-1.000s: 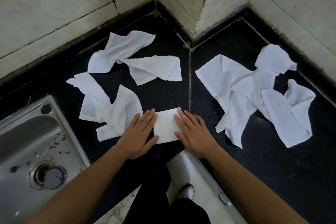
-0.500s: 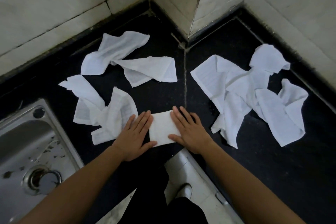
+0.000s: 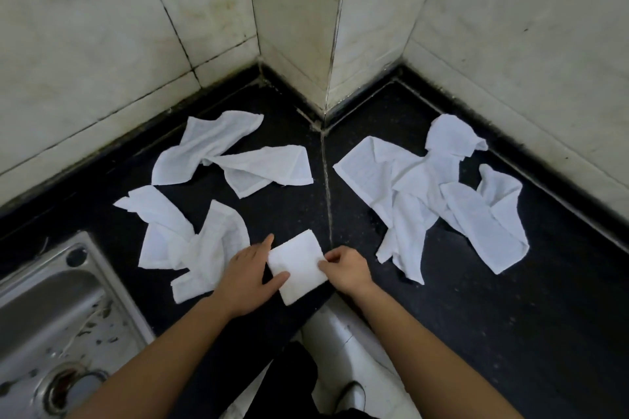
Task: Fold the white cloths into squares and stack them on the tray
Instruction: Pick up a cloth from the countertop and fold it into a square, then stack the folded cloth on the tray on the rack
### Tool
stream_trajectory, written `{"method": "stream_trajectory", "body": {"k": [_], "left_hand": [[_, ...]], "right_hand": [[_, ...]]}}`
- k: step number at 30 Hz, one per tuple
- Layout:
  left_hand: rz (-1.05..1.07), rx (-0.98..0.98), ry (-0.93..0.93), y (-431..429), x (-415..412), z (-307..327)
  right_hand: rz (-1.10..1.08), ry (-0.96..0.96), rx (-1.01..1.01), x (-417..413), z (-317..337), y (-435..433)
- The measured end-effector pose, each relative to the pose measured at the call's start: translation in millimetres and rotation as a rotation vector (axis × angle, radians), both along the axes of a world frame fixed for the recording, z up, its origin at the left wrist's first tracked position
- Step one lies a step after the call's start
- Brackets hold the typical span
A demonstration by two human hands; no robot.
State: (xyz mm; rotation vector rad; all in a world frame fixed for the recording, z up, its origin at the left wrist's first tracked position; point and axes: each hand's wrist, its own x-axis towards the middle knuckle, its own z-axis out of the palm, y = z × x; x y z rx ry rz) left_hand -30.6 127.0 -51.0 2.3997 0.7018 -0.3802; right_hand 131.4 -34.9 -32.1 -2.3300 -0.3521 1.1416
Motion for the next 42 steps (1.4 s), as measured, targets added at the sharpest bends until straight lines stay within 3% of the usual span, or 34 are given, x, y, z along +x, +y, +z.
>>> {"method": "stream_trajectory", "body": {"k": [5, 8, 14, 17, 20, 28, 32, 36, 42], "left_hand": [[-0.015, 0.016, 0.097, 15.7, 39.9, 30.2], [-0.134, 0.051, -0.063, 11.1, 72.0, 48.8], [-0.462, -0.097, -0.212, -12.8, 137.5, 78.9], [-0.479, -0.317, -0.237, -31.8, 152.7, 94.0], [-0.509, -0.552, -0.167, -55.2, 165.5, 108.6], [-0.412, -0.969, 0.007, -187.5, 164.9, 168.8], [-0.435, -1.021, 0.037, -280.7, 148.3, 199.2], [-0.500, -1.022, 0.159, -385.9, 113.5, 208.6], [-0.810, -0.958, 0.281, -548.4, 41.7, 204.5]], "right_hand": [[0.104, -0.060, 0.157, 16.5, 34.8, -0.6], [0.206, -0.178, 0.201, 25.9, 66.4, -12.2], [0.241, -0.363, 0.177, 52.3, 99.8, -74.8], [0.215, -0.401, 0.122, 55.7, 101.3, -116.9], [0.050, -0.340, 0.196, 50.3, 108.3, -154.7], [-0.674, 0.006, 0.627, 0.2, 149.1, -272.5], [-0.883, 0.029, 0.781, -43.8, 170.5, -350.8], [-0.903, -0.020, 0.741, -123.0, 179.9, -449.6], [-1.058, -0.095, 0.679, -253.4, 175.7, -598.5]]}}
